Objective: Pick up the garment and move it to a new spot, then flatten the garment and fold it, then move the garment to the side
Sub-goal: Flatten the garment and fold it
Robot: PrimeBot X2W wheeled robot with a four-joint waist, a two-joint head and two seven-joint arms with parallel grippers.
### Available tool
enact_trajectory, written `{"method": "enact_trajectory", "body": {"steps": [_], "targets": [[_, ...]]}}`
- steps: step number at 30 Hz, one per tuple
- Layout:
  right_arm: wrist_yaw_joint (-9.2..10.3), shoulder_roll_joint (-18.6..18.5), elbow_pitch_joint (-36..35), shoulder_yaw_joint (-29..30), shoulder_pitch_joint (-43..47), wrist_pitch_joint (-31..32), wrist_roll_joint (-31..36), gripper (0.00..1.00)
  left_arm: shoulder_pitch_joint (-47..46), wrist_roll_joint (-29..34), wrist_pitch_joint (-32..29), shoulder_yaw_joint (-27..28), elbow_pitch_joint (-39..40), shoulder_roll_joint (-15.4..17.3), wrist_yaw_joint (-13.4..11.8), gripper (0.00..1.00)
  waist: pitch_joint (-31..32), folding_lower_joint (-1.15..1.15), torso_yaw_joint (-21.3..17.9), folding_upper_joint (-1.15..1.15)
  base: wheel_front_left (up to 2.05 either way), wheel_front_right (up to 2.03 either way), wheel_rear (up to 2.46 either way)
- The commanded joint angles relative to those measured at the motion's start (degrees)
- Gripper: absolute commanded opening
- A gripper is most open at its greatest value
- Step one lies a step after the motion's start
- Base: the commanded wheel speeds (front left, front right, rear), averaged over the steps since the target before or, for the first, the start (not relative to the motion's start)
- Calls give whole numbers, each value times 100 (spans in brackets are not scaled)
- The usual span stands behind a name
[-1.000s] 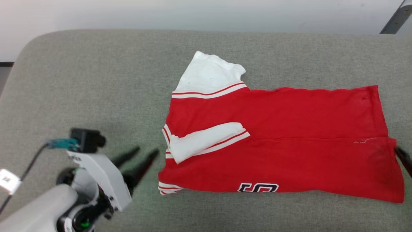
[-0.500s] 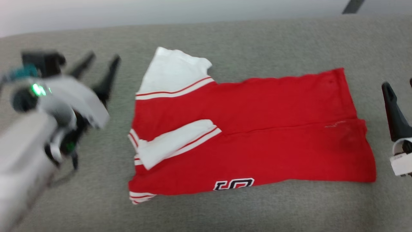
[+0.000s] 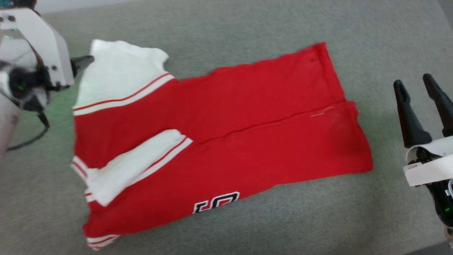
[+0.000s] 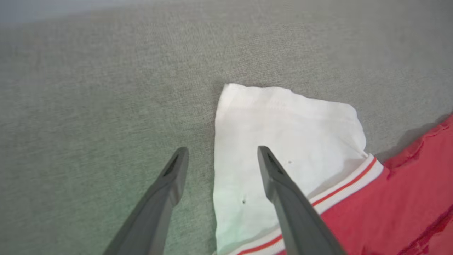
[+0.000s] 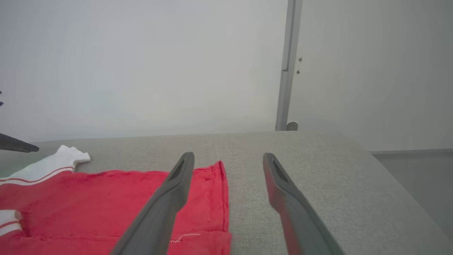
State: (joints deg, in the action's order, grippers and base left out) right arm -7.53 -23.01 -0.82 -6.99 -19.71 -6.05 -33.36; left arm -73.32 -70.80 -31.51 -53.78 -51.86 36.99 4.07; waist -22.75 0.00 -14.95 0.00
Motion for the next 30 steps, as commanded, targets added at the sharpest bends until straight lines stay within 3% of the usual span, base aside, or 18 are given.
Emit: {"method": "enact_trajectory", "body": {"steps": [1,10,11,13,14,18,24,30], "targets": [[9,-33,29,-69,-106,-1,-51,100,-240,-106,-445,-2,-141,40,25,100,-433,0,-437,0,0,0,0],[9,-192,104,-219,-328,-9,-135,100,-632,-20,-1184,-210,-537,-87,119,99,-782,0,-522,0,0,0,0],[9,-225,96,-220,-359,11,-132,100,-630,-32,-1211,-222,-546,-141,147,82,-805,0,-501,0,0,0,0],[9,-296,97,-253,-435,86,-139,100,-620,-77,-1246,-222,-577,-247,190,18,-830,0,-453,0,0,0,0],[9,-329,101,-284,-490,159,-161,100,-592,-104,-1306,-235,-580,-302,213,0,-834,0,-432,0,0,0,0],[9,-572,177,-527,-949,866,-252,100,-651,-182,-1392,-212,-589,-392,275,0,-852,0,-316,0,0,0,0],[9,-984,711,-1596,-2228,2891,-615,100,-839,-153,-1320,-245,-496,-604,320,0,-928,0,-46,0,0,0,0],[9,-968,1780,-2363,-3552,4151,-902,100,-963,-146,-1247,-298,-395,-806,345,0,-1060,0,221,0,0,0,0]]}}
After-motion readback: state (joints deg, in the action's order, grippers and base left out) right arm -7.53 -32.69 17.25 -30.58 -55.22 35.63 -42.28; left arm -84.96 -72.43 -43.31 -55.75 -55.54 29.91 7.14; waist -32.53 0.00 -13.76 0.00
